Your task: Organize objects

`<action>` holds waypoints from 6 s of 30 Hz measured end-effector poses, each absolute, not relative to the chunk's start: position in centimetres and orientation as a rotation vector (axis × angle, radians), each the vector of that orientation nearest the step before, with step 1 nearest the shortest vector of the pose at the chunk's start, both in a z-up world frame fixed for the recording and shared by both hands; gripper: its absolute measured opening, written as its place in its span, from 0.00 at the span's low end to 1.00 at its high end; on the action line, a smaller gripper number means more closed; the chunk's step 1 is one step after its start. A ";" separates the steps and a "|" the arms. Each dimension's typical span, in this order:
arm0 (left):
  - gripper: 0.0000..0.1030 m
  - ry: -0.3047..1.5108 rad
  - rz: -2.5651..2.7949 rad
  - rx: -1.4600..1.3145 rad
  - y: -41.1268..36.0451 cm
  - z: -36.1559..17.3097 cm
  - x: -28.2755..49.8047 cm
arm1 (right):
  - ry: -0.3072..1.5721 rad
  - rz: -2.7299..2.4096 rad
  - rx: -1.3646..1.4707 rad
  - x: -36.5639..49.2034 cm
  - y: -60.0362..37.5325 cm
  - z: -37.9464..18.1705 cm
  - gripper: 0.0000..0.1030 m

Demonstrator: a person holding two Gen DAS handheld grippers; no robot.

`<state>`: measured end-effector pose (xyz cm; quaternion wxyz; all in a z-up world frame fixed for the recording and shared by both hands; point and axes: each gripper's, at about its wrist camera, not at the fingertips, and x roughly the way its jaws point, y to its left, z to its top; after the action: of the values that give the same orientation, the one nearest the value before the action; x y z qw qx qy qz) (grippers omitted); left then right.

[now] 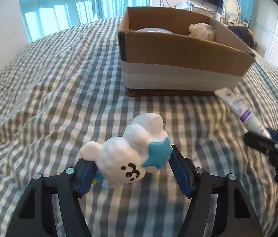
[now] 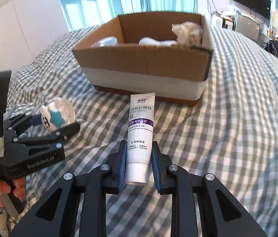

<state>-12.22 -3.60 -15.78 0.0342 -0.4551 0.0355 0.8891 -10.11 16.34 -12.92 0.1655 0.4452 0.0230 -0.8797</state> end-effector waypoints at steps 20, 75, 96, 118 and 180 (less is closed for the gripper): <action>0.68 0.067 2.844 -1.024 0.0 -0.3 -8.5 | 0.052 -2.647 0.877 -7.0 17.6 1.6 0.22; 0.90 0.103 2.887 -1.043 1.5 -1.7 -27.1 | -0.097 -2.633 0.924 -27.1 19.6 2.3 0.59; 1.00 0.024 3.037 -0.572 0.4 10.6 -12.7 | -0.006 -2.891 0.537 -10.2 21.8 14.5 0.87; 1.00 -0.056 3.066 -0.652 -1.1 1.5 -7.0 | -0.055 -3.027 0.586 -7.2 23.8 1.5 1.00; 1.00 0.025 3.054 -0.745 -0.3 -0.1 -6.0 | -0.021 -3.000 0.639 -7.0 21.9 0.8 1.00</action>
<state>-6.03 -0.25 -0.11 -0.0012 -0.2370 0.0079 0.9715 -6.99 21.87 0.76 0.0371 0.2081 -0.0069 -0.9774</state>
